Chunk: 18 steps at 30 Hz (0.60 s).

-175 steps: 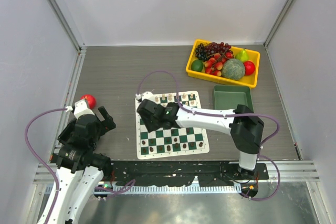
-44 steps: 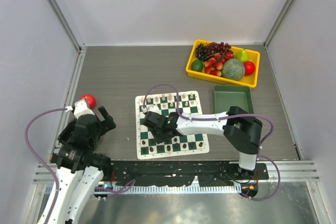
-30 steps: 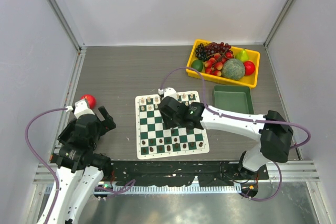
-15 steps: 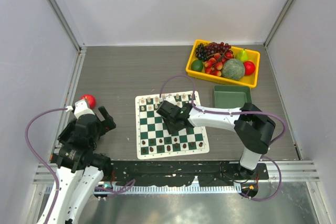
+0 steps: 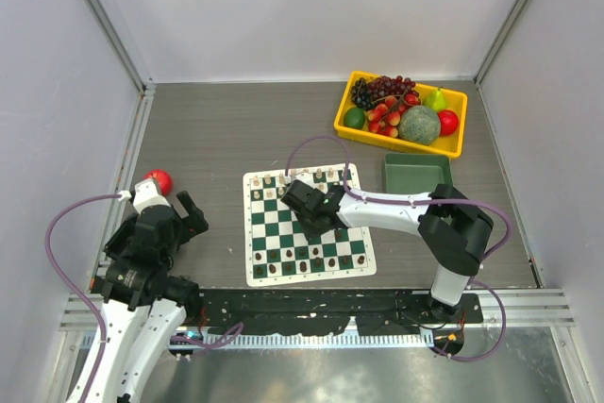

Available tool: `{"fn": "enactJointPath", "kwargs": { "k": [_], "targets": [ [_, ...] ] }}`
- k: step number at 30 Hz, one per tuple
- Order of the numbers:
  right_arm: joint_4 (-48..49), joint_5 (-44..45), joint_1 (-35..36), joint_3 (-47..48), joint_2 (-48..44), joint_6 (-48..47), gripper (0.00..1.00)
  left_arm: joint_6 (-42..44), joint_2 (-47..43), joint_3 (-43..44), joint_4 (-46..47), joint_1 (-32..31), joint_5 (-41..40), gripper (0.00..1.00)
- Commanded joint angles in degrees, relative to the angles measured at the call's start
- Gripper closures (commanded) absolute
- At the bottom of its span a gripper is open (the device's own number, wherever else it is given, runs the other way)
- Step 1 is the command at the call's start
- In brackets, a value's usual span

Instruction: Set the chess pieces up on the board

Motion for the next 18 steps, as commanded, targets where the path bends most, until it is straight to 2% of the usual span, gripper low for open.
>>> {"fn": "enactJointPath", "kwargs": {
  "k": [1,2,6,12,18],
  "targets": [
    [1.9,-0.7,-0.2,2.0,-0.8,-0.4,0.81,0.2,0.2,0.0,1.4,0.3,-0.2,0.01],
    [1.9,-0.7,-0.1,1.9,-0.9,-0.5,0.84,0.2,0.2,-0.1,1.4,0.3,-0.2,0.01],
    [1.5,0.2,-0.1,0.7,-4.1,0.1,0.86,0.3,0.3,-0.1,1.5,0.3,-0.2,0.01],
    [-0.8,4.6,0.0,-1.7,-10.5,1.1,0.86,0.2,0.3,-0.1,1.5,0.3,-0.2,0.01],
    [-2.3,4.9,-0.2,-5.1,-13.3,2.9,0.86,0.2,0.2,-0.1,1.5,0.3,0.0,0.01]
  ]
}}
